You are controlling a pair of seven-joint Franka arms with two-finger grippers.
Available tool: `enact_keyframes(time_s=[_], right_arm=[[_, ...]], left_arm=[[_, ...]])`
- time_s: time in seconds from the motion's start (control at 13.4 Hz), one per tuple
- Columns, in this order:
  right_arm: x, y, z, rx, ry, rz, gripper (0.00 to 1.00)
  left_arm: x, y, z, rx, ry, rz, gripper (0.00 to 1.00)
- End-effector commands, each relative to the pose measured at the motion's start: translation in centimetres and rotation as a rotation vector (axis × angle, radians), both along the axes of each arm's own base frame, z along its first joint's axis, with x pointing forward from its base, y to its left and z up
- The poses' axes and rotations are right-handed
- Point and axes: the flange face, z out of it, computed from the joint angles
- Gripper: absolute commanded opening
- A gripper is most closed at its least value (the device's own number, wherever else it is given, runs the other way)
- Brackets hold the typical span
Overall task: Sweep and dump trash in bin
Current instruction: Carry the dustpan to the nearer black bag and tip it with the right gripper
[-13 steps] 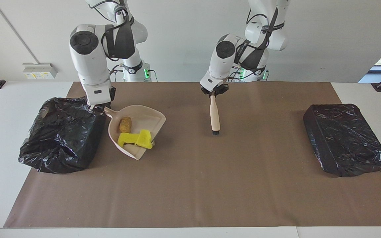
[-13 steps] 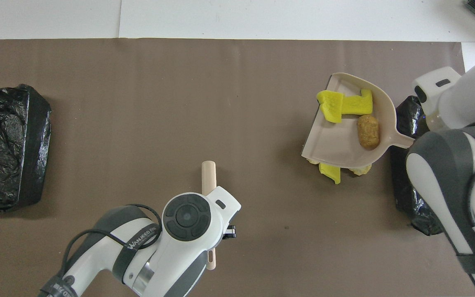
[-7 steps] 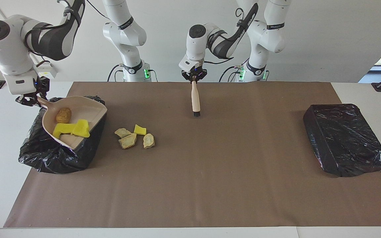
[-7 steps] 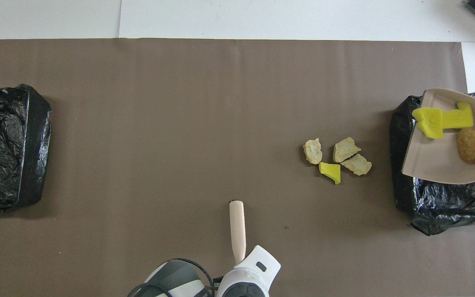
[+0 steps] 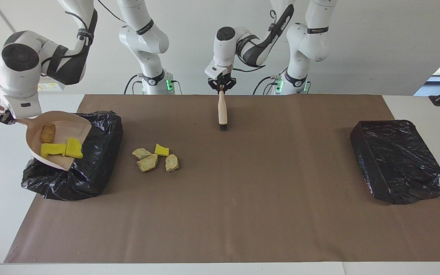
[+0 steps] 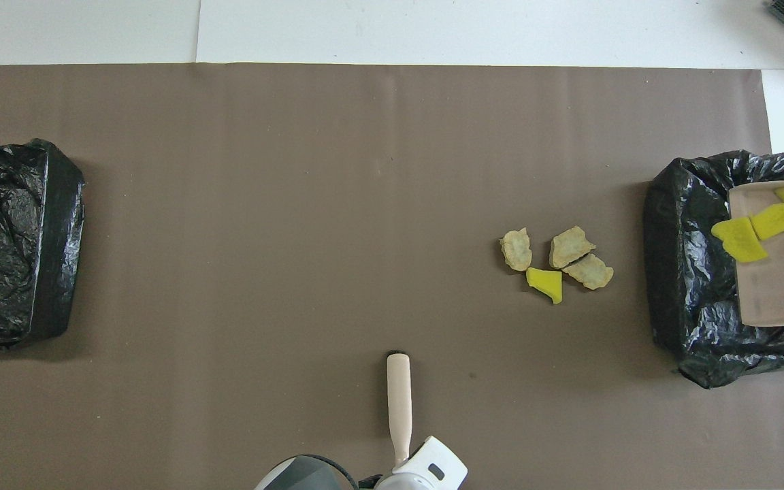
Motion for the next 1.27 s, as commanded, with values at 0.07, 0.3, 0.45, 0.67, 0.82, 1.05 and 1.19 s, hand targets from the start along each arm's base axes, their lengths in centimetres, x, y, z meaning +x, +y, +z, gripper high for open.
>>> enact_keyframes(time_s=[0.07, 0.3, 0.45, 0.67, 0.82, 1.05, 1.19], right_arm=[[-0.6, 1.8, 0.5, -0.106, 0.157, 0.206, 0.00], [-0.6, 2.3, 1.6, -0.178, 0.140, 0.204, 0.00], [-1.5, 2.6, 4.2, -0.196, 0.104, 0.199, 0.00], [-3.2, 6.1, 7.8, -0.229, 0.108, 0.174, 0.00], [-4.4, 7.4, 7.6, -0.232, 0.124, 0.172, 0.00], [-5.2, 5.2, 3.9, -0.231, 0.068, 0.251, 0.00], [-5.2, 5.2, 2.8, -0.310, 0.102, 0.301, 0.00]], left_arm=[[-0.3, -0.1, -0.7, -0.006, -0.017, 0.013, 0.00], [1.6, 0.1, -0.6, -0.011, -0.016, 0.029, 1.00], [5.4, 0.4, 1.5, -0.051, -0.036, 0.023, 1.00], [11.0, 1.6, 4.9, -0.085, -0.060, -0.009, 1.00], [14.9, 3.2, 7.8, -0.056, -0.076, -0.060, 1.00], [21.4, 7.4, 14.4, -0.058, -0.117, -0.153, 1.00], [24.4, 9.8, 18.5, -0.033, -0.151, -0.228, 1.00]])
